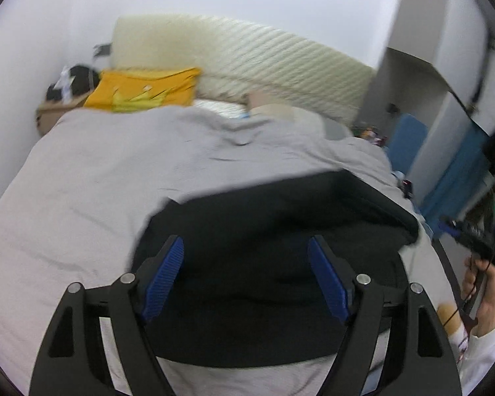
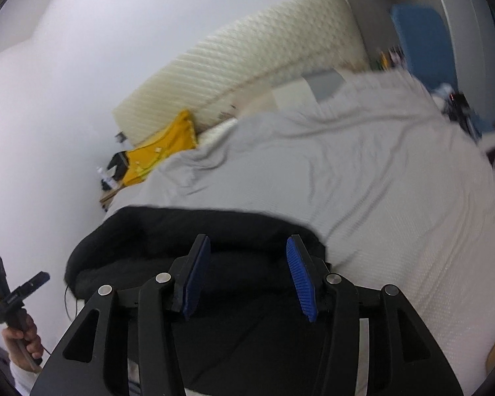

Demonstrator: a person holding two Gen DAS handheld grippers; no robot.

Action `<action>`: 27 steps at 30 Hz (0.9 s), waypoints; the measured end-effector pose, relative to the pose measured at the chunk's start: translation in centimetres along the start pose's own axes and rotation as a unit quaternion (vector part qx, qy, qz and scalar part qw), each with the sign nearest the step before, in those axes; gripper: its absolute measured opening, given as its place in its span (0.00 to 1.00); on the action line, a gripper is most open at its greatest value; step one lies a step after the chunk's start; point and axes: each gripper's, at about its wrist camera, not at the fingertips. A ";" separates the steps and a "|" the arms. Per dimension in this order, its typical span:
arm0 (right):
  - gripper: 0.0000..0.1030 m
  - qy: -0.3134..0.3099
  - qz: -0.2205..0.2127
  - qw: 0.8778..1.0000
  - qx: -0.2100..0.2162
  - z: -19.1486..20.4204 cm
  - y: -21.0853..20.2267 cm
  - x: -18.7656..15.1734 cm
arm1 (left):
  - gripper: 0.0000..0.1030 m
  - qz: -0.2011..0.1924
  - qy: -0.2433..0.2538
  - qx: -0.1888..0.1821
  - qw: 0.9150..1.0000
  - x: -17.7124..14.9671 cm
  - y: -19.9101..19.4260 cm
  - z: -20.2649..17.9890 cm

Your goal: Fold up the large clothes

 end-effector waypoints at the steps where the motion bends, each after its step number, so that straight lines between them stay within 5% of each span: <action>1: 0.45 -0.008 -0.008 1.000 0.003 0.7 -0.5 -0.7 | 0.75 -0.005 0.004 -0.006 1.000 -0.5 -0.2 -0.5; 5: 0.46 -0.041 -0.022 0.999 0.014 4.1 -0.9 -3.5 | 0.75 -0.024 0.040 -0.015 0.999 -2.8 -0.1 -3.7; 13: 0.46 -0.090 0.016 0.996 0.018 7.8 4.8 -7.8 | 0.75 -0.008 0.052 0.032 0.998 -4.2 5.9 -4.6; 27: 0.54 -0.138 0.025 0.990 -0.027 9.1 16.1 -6.3 | 0.75 0.022 0.065 0.070 0.995 -1.3 15.7 -4.3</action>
Point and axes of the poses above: each gripper's, at about its wrist camera, not at the fingertips, and y roughly the way its jaws point, z to its left, x to its top, and after that the axes turned 3 degrees about z, right-handed
